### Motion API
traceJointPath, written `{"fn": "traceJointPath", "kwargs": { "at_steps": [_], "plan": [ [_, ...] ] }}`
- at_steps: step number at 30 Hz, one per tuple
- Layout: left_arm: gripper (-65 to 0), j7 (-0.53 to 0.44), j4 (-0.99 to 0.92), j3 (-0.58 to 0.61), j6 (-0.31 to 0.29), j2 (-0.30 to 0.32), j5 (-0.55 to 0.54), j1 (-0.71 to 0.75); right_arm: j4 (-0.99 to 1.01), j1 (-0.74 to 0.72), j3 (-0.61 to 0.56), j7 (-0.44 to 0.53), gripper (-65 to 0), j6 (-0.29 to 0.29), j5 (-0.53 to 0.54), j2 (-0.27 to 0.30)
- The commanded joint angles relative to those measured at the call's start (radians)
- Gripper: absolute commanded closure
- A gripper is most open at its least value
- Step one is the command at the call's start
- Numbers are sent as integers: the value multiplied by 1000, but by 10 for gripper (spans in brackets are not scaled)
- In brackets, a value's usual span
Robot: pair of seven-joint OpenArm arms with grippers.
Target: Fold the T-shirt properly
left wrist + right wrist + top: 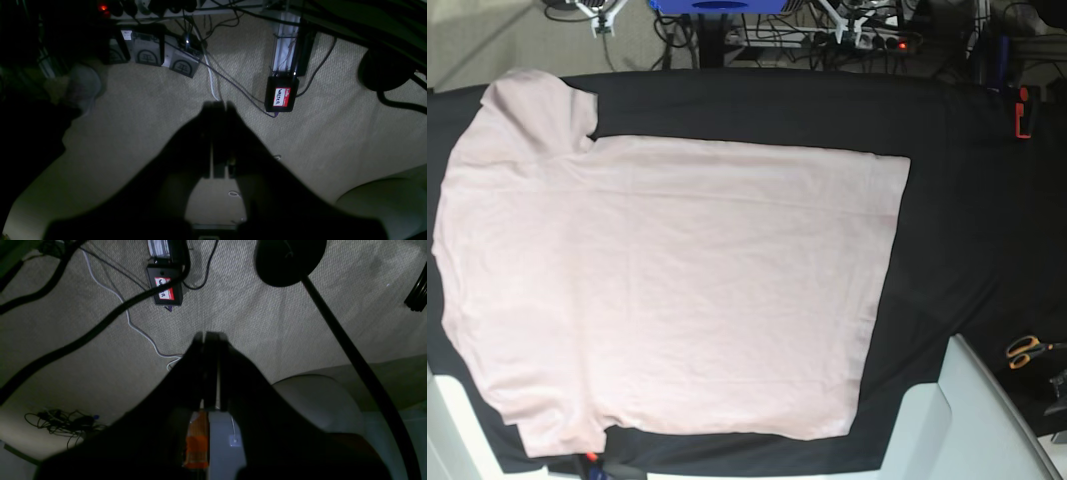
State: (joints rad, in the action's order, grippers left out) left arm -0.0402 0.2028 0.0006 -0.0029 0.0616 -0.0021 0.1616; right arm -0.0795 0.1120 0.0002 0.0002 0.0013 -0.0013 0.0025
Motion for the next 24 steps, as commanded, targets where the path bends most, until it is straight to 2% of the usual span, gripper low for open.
{"fn": "traceJointPath", "kwargs": {
  "at_steps": [1, 17, 22, 24],
  "plan": [
    [0, -2, 2, 0, 5, 5, -3, 8, -1, 5, -1, -1, 0, 3, -1, 3],
    [0, -2, 2, 0, 5, 5, -3, 8, -39, 4, 2, 2, 0, 1, 1, 4],
    [0, -2, 2, -6, 5, 5, -3, 8, -39, 18, 4, 87, 0, 1, 2, 4],
    [0, -2, 2, -3, 5, 5, -3, 8, -39, 19, 4, 87, 0, 1, 2, 4]
  ]
}}
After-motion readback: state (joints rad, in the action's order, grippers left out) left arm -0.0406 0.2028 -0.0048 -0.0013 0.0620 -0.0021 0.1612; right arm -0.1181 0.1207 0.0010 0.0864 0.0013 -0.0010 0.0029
